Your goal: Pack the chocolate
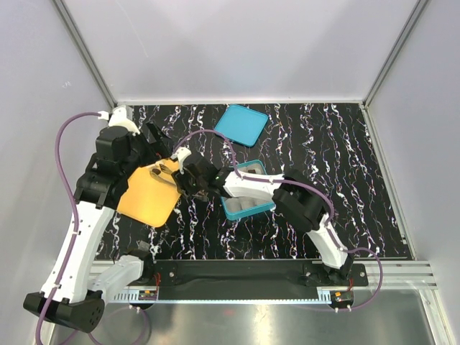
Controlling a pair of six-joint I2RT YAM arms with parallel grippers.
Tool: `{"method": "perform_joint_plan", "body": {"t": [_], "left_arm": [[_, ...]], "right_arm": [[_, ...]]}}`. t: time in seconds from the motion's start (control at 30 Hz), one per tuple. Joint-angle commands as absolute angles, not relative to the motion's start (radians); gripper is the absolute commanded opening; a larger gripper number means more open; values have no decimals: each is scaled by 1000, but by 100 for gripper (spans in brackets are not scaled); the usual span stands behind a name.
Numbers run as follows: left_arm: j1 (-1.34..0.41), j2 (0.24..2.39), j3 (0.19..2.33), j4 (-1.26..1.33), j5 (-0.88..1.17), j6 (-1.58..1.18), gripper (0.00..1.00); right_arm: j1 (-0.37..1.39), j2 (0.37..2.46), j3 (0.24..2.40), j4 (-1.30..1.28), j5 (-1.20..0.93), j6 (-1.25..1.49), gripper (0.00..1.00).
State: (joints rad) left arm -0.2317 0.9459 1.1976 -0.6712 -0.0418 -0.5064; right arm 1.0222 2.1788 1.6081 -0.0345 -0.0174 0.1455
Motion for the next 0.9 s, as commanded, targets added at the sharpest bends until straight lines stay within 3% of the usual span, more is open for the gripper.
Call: {"method": "perform_joint_plan", "body": {"t": [0.0,0.43,0.87], "left_arm": [[-221,943,1246,-658,-41,-512,99],[-204,925,1224,-653,-26,-508,99],[-199,916,1190,-641,-6,-511,99]], "right_arm": [[1040,2203,1675,5,-11,114,53],[1055,2287,1758,-52,25,100,53],[1065,2171,1608,-9,52,101,43]]}}
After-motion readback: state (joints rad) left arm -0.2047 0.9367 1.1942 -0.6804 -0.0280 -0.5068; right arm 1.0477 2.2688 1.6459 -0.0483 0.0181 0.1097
